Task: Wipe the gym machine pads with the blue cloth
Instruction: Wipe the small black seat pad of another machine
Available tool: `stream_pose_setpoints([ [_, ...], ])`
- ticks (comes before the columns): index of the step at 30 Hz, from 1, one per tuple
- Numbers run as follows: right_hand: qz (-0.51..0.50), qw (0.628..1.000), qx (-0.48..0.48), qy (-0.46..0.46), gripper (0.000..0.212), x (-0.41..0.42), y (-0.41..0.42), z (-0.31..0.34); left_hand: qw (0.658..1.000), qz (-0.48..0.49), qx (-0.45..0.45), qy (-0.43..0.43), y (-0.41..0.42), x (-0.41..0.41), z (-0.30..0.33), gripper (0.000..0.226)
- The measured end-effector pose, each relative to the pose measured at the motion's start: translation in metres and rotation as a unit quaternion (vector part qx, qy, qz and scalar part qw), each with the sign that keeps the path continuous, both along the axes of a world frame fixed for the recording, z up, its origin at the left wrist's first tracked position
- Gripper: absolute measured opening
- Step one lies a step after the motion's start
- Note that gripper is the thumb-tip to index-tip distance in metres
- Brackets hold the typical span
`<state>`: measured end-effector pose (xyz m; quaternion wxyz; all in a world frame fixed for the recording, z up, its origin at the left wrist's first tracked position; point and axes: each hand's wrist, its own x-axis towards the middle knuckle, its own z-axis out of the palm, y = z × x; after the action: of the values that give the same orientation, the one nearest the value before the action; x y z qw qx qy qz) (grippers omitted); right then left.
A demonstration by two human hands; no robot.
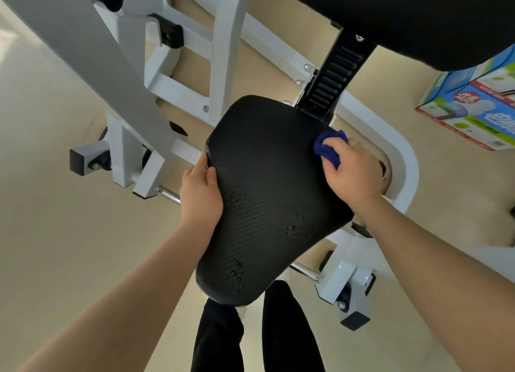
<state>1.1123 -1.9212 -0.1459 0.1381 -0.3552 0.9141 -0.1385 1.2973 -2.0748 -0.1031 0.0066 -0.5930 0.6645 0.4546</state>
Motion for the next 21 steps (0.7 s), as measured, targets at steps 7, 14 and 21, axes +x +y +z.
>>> stream_pose_setpoints([
  [7,0.233,0.972,-0.023,-0.027,0.029,0.036,0.033,0.024,0.999,-0.034,-0.016,-0.027,-0.003,-0.001,0.007,0.041],
  [14,0.031,0.999,-0.024,-0.033,0.036,0.058,0.01,0.025,0.995,-0.087,-0.014,-0.047,-0.013,0.004,0.007,0.039],
  [21,0.141,0.987,-0.07,-0.038,0.038,0.088,0.017,0.033,0.999,-0.022,0.035,-0.007,-0.007,0.01,0.008,0.037],
])
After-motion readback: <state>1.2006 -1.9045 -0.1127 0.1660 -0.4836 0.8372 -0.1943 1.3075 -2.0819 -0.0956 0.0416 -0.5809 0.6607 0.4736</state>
